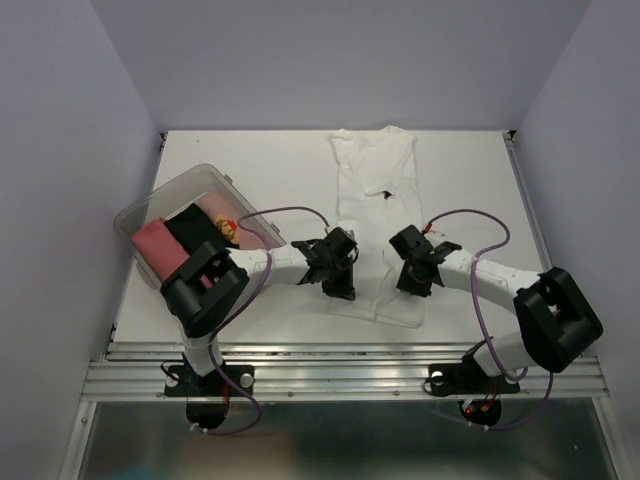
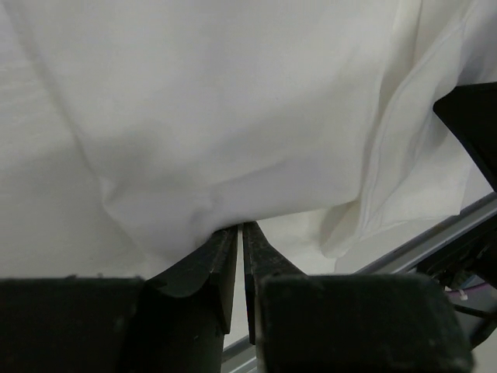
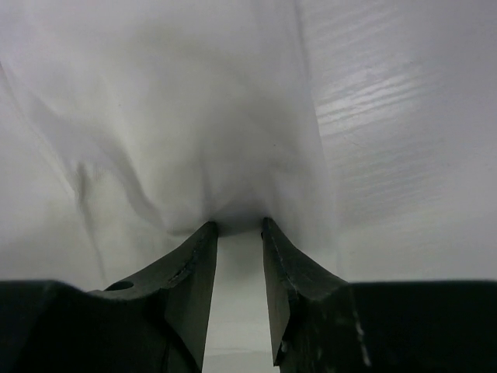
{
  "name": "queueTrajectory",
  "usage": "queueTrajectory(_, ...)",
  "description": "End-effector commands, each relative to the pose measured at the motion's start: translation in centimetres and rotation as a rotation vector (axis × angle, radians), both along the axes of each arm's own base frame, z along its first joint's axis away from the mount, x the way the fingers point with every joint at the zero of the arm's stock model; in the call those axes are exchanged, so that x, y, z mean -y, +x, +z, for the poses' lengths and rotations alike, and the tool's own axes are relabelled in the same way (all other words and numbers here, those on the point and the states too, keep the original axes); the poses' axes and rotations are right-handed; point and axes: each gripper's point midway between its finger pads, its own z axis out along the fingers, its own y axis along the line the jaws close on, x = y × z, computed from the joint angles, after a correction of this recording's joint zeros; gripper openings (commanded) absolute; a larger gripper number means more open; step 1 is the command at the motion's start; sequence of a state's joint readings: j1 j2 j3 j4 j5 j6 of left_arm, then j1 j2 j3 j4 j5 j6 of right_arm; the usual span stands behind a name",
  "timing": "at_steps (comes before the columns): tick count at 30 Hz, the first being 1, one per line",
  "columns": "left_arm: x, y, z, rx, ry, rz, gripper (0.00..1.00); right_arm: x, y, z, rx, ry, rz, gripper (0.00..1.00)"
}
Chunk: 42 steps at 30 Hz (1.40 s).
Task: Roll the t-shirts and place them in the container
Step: Roll the T-shirt to the center of the board.
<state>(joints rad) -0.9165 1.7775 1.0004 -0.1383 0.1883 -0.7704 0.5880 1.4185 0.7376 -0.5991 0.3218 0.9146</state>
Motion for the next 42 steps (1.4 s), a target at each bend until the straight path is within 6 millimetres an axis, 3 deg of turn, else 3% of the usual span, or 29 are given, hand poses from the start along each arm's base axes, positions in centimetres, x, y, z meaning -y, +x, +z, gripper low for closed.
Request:
queueTrajectory(1,-5.8,0.3,-3.1,0.02,0.221,0.031,0.21,-2.2,0.8,-0.7,0.017,0.105,0.036,0.38)
queueTrajectory(6,-5.8,-0.5,-1.7,0.017,0.182,0.019,0.21,-2.9,-1.4,-1.0,-0.02,0.152,0.056,0.39)
queueTrajectory(11,-5.7,-1.2,1.4,0.048,0.142,0.001,0.21,-3.4,-2.7,-0.6,-0.032,0.181,0.083,0.39)
queueTrajectory(16,-5.5,-1.0,5.4,0.107,0.074,0.007,0.25,-4.2,-1.7,2.6,0.037,0.202,0.135,0.4)
queueTrajectory(19,-6.1,-0.7,7.1,0.145,0.054,0.041,0.27,-2.8,-1.3,4.7,0.089,0.159,0.095,0.45)
queueTrajectory(20,-6.4,-0.8,7.0,0.142,0.058,0.052,0.28,-2.3,-1.4,5.0,0.096,0.145,0.084,0.47)
queueTrajectory(24,-7.9,-1.6,4.9,0.088,0.066,0.1,0.48,-1.0,-3.4,4.6,0.079,0.156,0.038,0.51)
queueTrajectory(28,-8.6,-2.6,3.3,0.049,0.066,0.14,0.55,-1.0,-6.0,3.2,0.027,0.234,0.009,0.53)
queueTrajectory(29,-8.7,-2.6,3.3,0.051,0.058,0.154,0.55,-1.0,-7.0,2.4,-0.003,0.255,0.002,0.53)
queueTrajectory(35,-9.1,-2.9,2.2,0.033,0.046,0.199,0.55,-1.5,-8.3,2.1,0.005,0.352,0.003,0.53)
queueTrajectory(42,-9.4,-3.7,0.3,-0.009,0.059,0.207,0.46,-2.0,-9.6,0.3,-0.066,0.378,0.031,0.46)
